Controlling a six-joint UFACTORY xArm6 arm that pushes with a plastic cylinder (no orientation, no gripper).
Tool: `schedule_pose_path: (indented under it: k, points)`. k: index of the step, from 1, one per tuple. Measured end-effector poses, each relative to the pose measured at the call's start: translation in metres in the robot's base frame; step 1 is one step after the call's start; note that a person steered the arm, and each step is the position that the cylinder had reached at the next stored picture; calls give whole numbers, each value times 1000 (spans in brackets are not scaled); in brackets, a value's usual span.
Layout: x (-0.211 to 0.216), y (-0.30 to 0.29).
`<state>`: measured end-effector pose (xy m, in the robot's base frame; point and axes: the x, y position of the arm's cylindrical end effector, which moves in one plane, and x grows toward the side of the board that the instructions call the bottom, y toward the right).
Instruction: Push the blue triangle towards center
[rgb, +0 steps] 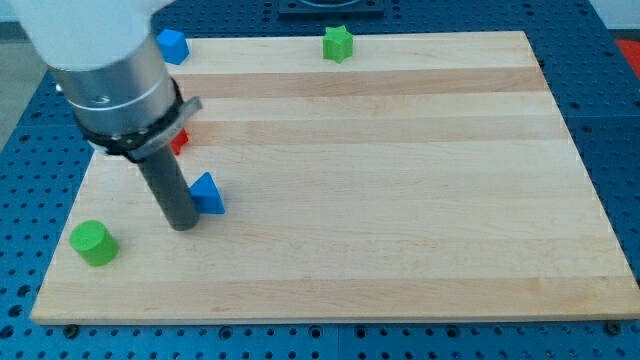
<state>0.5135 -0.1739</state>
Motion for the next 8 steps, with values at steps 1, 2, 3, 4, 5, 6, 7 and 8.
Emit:
schedule_pose_path:
  k: [1,2,3,4,5,6,7,8]
  points:
    - [-39,0]
    - [-53,26]
    - [-50,48]
    - [-52,61]
    - [-62,96]
    - [-62,137]
    - [-62,180]
    - [-62,205]
